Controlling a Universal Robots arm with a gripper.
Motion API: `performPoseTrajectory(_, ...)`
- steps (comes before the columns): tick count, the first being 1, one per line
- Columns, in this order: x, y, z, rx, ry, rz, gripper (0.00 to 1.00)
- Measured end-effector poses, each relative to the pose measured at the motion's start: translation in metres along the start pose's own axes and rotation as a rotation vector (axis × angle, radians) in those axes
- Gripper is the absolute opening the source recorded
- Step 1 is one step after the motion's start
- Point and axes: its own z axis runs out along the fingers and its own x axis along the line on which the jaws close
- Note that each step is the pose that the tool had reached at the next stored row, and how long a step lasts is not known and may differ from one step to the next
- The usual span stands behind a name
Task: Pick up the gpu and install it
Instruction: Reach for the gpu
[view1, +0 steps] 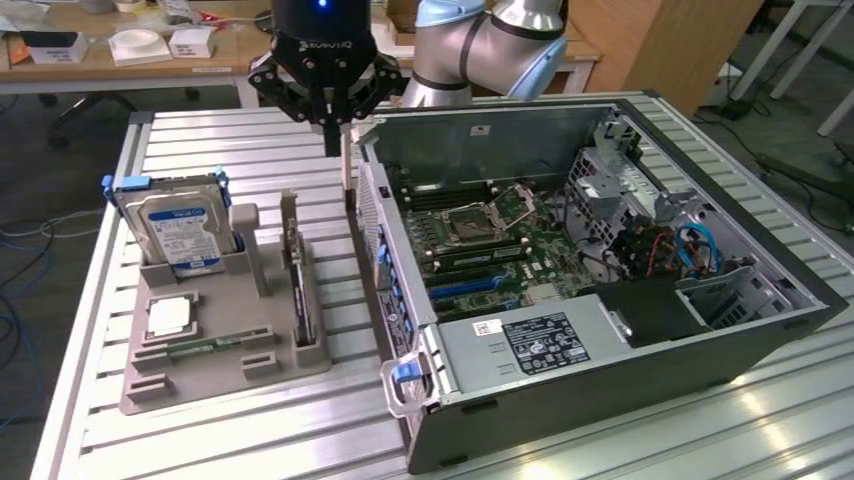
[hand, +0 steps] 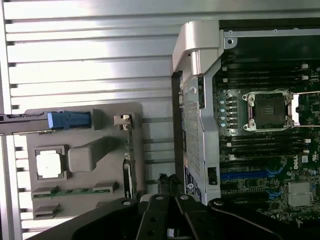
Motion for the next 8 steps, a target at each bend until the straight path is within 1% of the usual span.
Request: performPoseTrajectory(8,0.0,0.0,0.0,0.0,0.0,0.0,0.13)
